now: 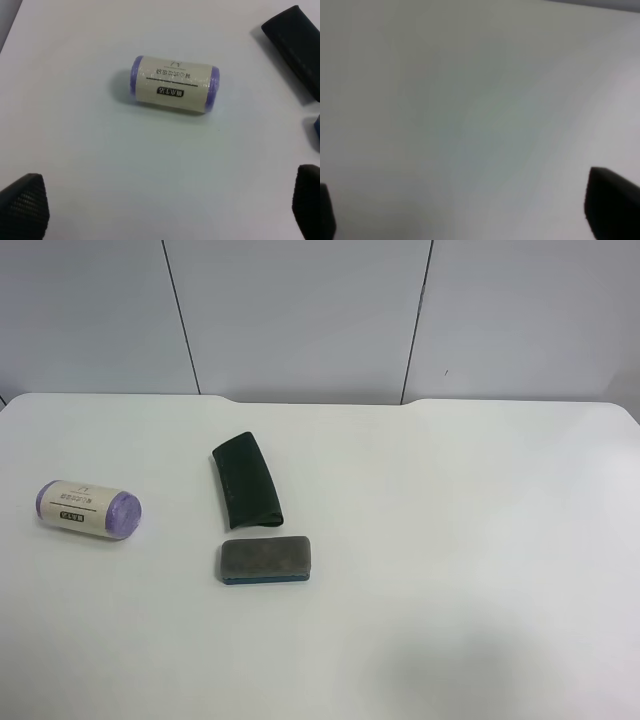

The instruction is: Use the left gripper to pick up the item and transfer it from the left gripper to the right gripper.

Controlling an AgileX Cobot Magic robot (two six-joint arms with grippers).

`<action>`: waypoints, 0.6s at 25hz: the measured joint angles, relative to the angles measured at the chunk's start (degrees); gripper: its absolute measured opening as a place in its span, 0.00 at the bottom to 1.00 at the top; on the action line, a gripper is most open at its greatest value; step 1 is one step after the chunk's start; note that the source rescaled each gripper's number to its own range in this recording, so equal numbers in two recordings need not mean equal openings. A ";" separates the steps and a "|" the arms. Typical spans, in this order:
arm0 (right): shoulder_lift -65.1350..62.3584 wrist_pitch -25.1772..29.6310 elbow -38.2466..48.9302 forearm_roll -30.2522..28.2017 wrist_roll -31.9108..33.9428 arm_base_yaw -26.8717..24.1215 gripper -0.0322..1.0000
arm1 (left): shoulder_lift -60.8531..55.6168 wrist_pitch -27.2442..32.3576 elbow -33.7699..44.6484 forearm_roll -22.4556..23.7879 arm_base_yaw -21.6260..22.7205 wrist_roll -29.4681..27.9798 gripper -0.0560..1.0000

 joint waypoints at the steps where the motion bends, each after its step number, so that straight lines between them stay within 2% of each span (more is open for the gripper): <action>1: 0.00 0.00 0.00 0.00 0.00 0.00 1.00 | 0.00 0.00 0.00 0.00 0.00 0.00 1.00; 15: 0.00 0.00 0.00 0.00 0.00 0.00 1.00 | 0.00 0.00 0.00 0.00 0.00 0.00 1.00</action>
